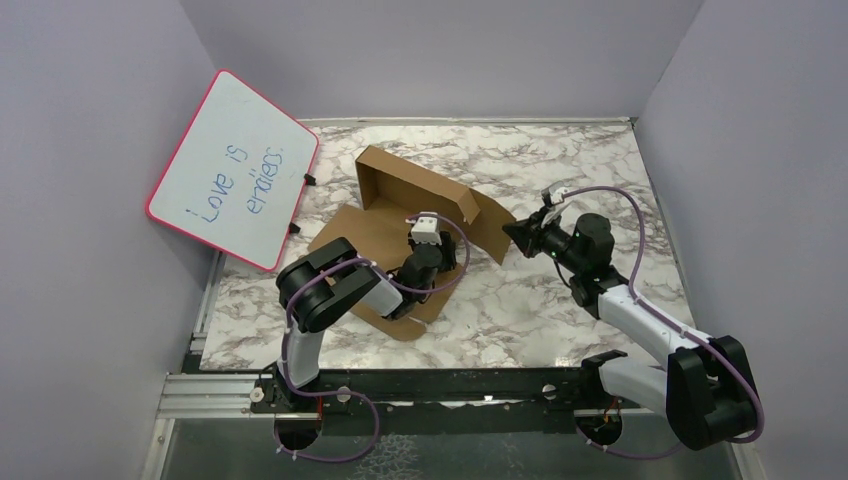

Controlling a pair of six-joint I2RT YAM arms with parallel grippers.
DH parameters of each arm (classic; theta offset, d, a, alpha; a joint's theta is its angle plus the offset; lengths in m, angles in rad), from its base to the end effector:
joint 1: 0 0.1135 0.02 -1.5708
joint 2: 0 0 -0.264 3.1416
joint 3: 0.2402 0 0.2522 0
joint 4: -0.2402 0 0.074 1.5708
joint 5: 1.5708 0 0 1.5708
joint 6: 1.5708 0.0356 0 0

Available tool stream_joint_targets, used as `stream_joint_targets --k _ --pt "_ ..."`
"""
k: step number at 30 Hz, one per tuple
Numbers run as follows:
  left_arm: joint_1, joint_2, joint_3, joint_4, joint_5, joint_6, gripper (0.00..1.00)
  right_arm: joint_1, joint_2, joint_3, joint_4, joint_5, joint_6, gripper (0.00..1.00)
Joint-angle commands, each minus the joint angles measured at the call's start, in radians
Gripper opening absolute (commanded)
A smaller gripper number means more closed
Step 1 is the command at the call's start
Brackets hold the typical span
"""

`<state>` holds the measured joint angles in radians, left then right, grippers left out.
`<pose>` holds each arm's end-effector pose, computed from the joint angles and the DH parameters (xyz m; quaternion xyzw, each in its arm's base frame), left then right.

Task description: Fold the paper box

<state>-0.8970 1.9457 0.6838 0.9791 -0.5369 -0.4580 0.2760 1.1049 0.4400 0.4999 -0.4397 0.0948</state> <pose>0.2318 -0.2612 0.1149 0.0125 0.7872 -0.1976 0.5840 0.2229 0.0789 0.2280 -0.2078 0.7288 0.2798 0.5894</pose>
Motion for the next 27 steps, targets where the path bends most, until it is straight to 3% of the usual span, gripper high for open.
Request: stream_joint_targets --k 1,7,17,22,27 --pt "0.028 -0.017 -0.013 0.014 0.089 -0.01 0.48 0.008 -0.003 0.014 0.015 -0.06 -0.005 0.08" --pt "0.049 0.011 -0.025 0.022 0.153 -0.012 0.39 0.008 -0.004 0.025 0.009 -0.081 -0.002 0.18" --pt "0.074 0.011 -0.051 0.036 0.215 -0.028 0.39 0.006 -0.1 0.144 -0.171 0.034 0.043 0.45" --pt "0.081 0.008 -0.055 0.036 0.236 -0.028 0.42 -0.014 -0.053 0.263 -0.276 0.026 0.019 0.48" --pt "0.092 0.009 -0.061 0.038 0.257 -0.04 0.45 -0.047 0.007 0.302 -0.298 0.157 0.014 0.48"
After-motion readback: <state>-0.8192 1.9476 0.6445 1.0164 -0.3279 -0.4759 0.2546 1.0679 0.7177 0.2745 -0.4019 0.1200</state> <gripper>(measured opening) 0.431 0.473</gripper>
